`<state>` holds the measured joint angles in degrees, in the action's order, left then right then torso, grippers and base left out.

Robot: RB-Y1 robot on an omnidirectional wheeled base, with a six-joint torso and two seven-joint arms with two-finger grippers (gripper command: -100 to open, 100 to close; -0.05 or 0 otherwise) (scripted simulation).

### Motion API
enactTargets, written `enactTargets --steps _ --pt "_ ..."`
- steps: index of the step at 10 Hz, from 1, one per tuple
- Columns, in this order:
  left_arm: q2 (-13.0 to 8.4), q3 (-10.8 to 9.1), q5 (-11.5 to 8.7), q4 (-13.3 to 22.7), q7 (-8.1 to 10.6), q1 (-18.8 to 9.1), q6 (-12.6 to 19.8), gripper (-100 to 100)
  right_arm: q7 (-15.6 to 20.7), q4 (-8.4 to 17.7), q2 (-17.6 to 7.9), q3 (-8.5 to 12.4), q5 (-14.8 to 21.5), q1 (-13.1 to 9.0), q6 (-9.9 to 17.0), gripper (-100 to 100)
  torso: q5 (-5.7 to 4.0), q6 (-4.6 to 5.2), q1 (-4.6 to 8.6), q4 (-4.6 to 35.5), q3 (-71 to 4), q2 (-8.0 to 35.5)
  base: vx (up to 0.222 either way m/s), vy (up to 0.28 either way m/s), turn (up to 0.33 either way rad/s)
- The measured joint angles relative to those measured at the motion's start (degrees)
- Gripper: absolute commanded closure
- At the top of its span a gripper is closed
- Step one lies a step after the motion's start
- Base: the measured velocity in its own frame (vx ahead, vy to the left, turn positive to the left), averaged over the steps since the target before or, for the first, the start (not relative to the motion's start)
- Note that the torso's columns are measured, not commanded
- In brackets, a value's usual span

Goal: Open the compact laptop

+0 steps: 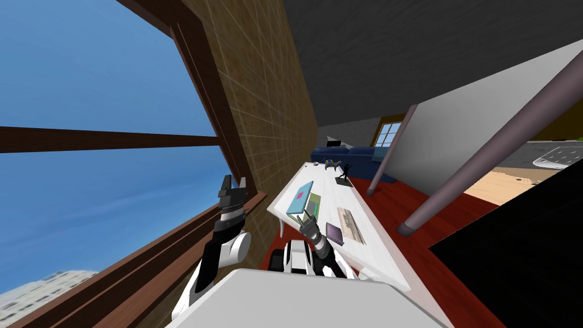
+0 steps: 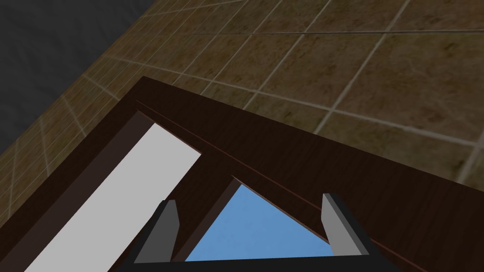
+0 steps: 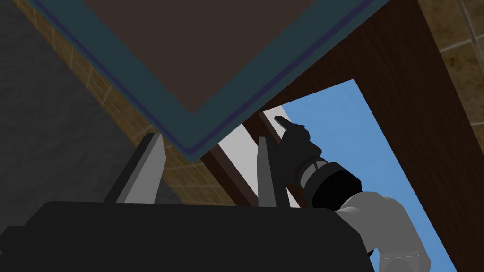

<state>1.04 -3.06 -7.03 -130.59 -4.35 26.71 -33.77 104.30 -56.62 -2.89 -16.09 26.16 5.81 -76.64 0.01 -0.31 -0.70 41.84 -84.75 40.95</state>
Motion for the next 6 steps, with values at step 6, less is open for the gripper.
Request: enactTargets --steps 6 --pt "0.0 0.00 0.0 0.0 0.00 0.0 0.0 0 -0.1 0.2 0.0 -0.4 0.2 0.8 -1.6 100 -0.01 0.31 0.17 0.5 0.2 0.0 0.000 -0.002 0.001"
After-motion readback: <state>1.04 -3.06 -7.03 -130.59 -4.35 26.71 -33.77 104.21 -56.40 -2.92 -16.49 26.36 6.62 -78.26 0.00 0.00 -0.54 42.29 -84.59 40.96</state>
